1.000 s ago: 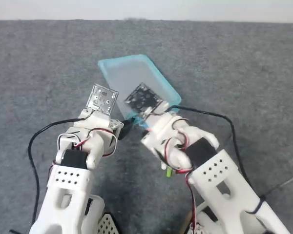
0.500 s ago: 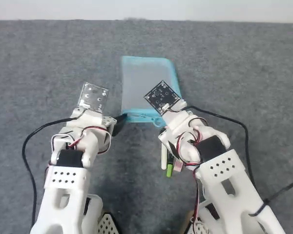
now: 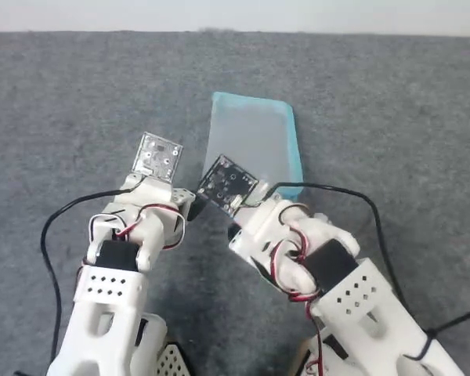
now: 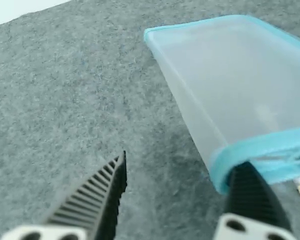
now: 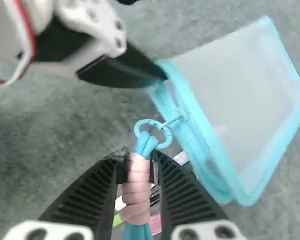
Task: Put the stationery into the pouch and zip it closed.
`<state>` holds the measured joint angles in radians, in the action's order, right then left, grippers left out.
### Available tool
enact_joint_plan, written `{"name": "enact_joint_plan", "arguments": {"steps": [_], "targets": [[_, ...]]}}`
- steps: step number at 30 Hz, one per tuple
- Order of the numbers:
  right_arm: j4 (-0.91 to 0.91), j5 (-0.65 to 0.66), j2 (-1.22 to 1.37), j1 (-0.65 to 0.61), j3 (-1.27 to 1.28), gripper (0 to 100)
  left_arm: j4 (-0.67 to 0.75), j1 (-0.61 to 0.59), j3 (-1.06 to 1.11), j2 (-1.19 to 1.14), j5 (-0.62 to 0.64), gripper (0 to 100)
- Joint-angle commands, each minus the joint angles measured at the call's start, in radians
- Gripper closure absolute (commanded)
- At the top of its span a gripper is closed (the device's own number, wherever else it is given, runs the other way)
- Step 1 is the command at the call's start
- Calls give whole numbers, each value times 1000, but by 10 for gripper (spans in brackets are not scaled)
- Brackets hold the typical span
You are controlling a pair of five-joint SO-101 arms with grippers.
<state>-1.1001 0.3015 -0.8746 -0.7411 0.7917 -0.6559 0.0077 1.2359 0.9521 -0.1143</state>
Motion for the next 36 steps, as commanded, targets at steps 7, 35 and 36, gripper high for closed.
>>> {"name": "enact_joint_plan", "arguments": {"steps": [7, 35, 36], "targets": [[-85, 17, -157, -62, -64, 992, 153, 60, 38, 14, 28, 695], [-114, 84, -148, 176, -28, 992, 213, -49, 71, 21, 176, 989], [-96, 84, -107, 200, -31, 992, 212, -66, 70, 21, 186, 989]]}}
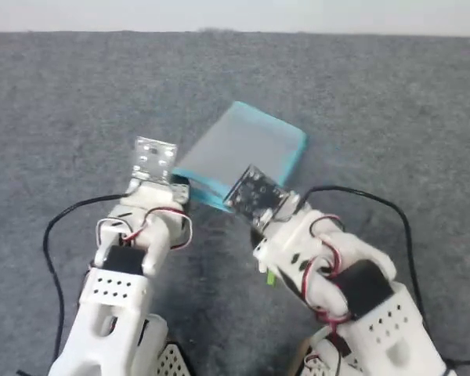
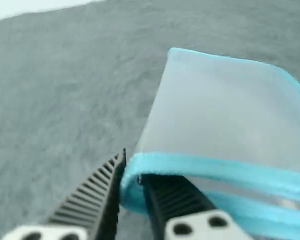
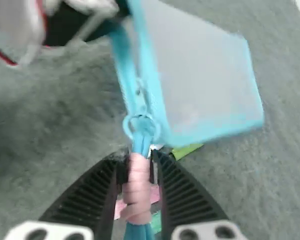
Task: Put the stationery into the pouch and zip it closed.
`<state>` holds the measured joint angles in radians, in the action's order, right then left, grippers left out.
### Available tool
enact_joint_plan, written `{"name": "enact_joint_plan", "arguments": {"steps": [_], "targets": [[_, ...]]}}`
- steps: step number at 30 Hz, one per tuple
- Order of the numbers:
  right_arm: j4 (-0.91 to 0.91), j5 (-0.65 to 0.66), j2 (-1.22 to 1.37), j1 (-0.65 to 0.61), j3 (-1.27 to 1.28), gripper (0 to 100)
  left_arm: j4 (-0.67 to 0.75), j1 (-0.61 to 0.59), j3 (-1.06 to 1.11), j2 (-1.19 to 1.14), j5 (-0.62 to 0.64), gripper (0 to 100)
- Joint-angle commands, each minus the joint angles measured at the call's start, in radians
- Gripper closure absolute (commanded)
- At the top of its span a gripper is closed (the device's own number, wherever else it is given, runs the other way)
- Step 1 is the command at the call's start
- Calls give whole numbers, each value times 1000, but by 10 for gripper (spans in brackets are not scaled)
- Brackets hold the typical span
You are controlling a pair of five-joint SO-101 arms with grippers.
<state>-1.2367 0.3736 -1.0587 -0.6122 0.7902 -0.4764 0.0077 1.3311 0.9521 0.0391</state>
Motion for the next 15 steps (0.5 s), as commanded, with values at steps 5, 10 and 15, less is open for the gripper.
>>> {"name": "enact_joint_plan", "arguments": {"steps": [5, 10, 15], "targets": [[120, 12, 289, 206, -77, 992, 8, -166, -51, 20, 63, 990], [136, 11, 444, 266, -147, 992, 0, -183, -51, 17, 64, 990], [137, 8, 539, 311, -173, 991, 3, -183, -48, 15, 66, 990]]}}
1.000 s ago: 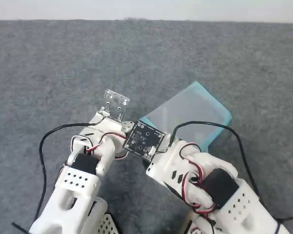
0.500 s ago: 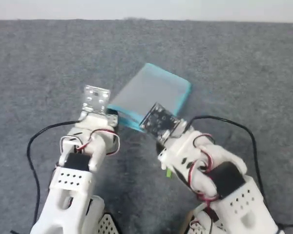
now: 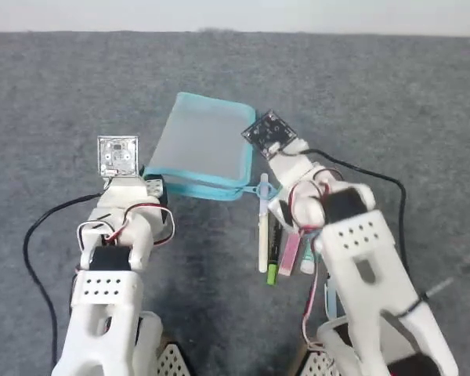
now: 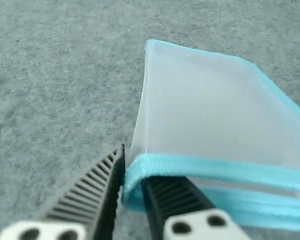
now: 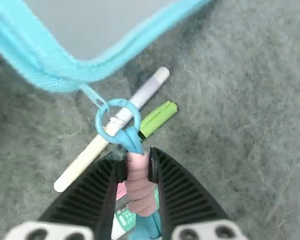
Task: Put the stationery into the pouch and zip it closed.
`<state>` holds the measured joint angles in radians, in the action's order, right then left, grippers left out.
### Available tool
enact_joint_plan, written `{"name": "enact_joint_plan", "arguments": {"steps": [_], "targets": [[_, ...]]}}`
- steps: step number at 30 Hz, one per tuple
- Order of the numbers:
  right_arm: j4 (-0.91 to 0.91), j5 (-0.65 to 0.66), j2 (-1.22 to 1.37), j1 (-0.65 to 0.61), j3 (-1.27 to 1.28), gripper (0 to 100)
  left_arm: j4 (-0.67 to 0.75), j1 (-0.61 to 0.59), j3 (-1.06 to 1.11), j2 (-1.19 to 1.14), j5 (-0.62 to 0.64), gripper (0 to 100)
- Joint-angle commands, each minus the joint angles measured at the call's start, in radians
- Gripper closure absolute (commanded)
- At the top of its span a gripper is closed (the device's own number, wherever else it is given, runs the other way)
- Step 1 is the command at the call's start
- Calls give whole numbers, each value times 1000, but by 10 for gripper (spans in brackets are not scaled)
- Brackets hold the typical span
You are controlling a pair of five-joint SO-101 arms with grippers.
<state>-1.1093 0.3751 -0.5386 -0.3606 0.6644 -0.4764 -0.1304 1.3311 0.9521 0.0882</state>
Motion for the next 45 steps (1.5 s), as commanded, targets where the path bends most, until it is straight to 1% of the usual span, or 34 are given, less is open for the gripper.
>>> {"name": "enact_joint_plan", "arguments": {"steps": [1, 6, 8, 12, 14, 16, 20, 23, 27, 31, 32, 36, 38, 41, 45], "targets": [[7, 5, 30, 58, -48, 991, 3, -44, -48, 15, 17, 990], [-21, -35, 61, 56, -48, 977, 6, -46, -53, 18, 17, 990], [-73, -44, 51, 50, -60, 916, 8, -46, -54, 18, 17, 990], [-189, -46, 10, -4, -84, 755, 8, -46, -54, 18, 17, 990], [-236, -71, -1, -19, -81, 723, 8, -46, -64, 15, 18, 990], [-275, -95, -1, -5, -72, 724, 6, -61, -71, 15, 46, 990], [-285, -106, 1, 90, -8, 724, 3, -117, -94, 14, 60, 990], [-288, -109, 1, 147, 40, 724, 3, -121, -94, 14, 60, 989], [-283, -109, 1, 145, 118, 724, 3, -120, -94, 14, 61, 989], [-217, -109, 4, 142, 192, 733, 2, -120, -94, 14, 63, 989], [-205, -109, 4, 147, 207, 752, 2, -121, -93, 14, 63, 989], [-131, -101, 4, 179, 261, 879, 2, -126, -93, 14, 63, 989], [-82, -98, 4, 183, 298, 902, 2, -124, -93, 14, 63, 989], [-33, -98, 27, 185, 334, 869, 2, -124, -91, 14, 63, 989], [28, -101, 148, 186, 334, 821, 0, -126, -91, 14, 63, 989]]}}
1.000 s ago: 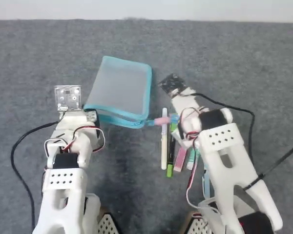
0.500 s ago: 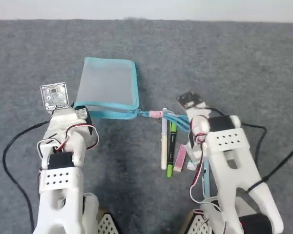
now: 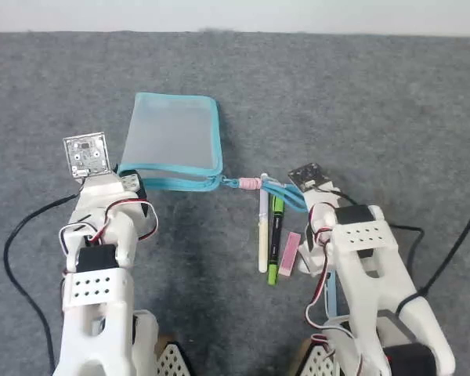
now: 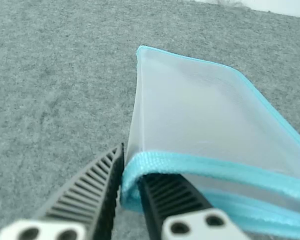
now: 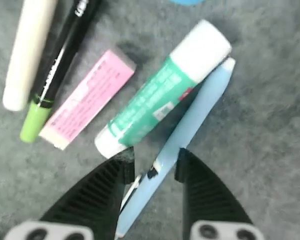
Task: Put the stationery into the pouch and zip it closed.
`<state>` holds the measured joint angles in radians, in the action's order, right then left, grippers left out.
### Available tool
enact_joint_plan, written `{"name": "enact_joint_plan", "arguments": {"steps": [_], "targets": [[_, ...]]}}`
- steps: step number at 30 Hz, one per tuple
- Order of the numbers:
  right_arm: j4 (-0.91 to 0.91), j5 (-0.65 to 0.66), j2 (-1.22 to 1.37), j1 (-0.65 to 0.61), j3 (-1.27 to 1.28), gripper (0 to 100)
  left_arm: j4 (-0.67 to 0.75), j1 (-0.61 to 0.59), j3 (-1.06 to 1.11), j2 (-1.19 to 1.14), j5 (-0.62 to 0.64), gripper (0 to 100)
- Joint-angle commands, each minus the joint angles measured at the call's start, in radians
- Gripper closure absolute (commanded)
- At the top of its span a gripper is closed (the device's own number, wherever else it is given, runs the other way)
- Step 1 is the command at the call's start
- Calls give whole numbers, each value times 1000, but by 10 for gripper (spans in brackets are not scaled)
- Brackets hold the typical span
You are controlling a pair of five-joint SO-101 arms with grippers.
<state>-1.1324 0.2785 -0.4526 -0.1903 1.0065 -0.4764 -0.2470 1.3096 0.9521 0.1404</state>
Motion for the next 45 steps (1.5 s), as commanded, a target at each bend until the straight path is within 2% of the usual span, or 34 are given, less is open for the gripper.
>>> {"name": "enact_joint_plan", "arguments": {"steps": [1, 4, 9, 17, 24, 29, 34, 40, 45], "targets": [[70, -8, 90, 21, -8, 824, 0, -9, -70, 14, 11, 989], [102, -3, 153, 59, -25, 857, -11, -9, -70, 15, 11, 989], [110, -3, 193, 160, -104, 993, -18, -9, -70, 20, 11, 989], [99, -11, 295, 188, -362, 991, -18, -9, -70, 20, 11, 989], [-48, -74, 542, 179, -756, 987, -18, -9, -70, 15, 11, 989], [-134, -133, 578, 177, -884, 895, -17, -8, -70, 15, 9, 989], [-143, -153, 472, 136, -815, 864, -15, -9, -70, 15, 8, 989], [-130, -152, 277, 31, -563, 853, -15, -9, -70, 15, 8, 989], [-12, -153, 236, -48, -353, 853, -17, -8, -70, 18, 8, 989]]}}
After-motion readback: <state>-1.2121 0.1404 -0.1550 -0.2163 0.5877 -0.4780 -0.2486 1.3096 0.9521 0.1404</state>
